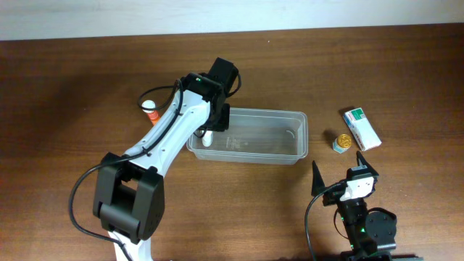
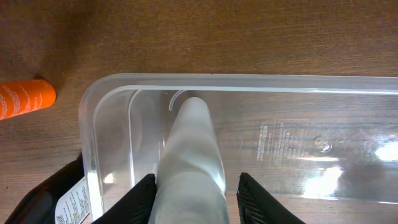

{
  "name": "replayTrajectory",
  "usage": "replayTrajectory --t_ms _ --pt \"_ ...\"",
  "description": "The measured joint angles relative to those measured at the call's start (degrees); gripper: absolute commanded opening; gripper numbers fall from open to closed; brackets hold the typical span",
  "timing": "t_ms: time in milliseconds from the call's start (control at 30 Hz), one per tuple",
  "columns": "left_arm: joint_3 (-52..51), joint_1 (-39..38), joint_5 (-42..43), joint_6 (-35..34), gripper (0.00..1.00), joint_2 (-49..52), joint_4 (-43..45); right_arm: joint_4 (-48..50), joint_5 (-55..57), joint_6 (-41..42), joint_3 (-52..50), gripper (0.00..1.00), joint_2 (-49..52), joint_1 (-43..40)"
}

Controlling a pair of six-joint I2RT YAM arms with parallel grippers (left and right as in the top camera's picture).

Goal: Pack container
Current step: 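Carry the spray bottle over the container's left end and lower it, then open the left gripper to release the bottle and withdraw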

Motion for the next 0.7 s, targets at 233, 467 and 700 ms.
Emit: replayTrajectory --t_ms 233,467,700 --pt "0.22 0.0 0.0 2.12 0.49 0.0 -0.44 0.0 0.0 0.0 0.0 0.98 0.0 0.0" --pt "6.51 0.0 -1.92 4.44 0.59 -0.04 -4.31 0.0 0.0 -0.02 0.0 0.98 0.0 0.0" --pt "15.54 0.83 -5.31 5.97 0.71 -1.18 -9.84 0.0 0.0 0.02 0.0 0.98 0.0 0.0"
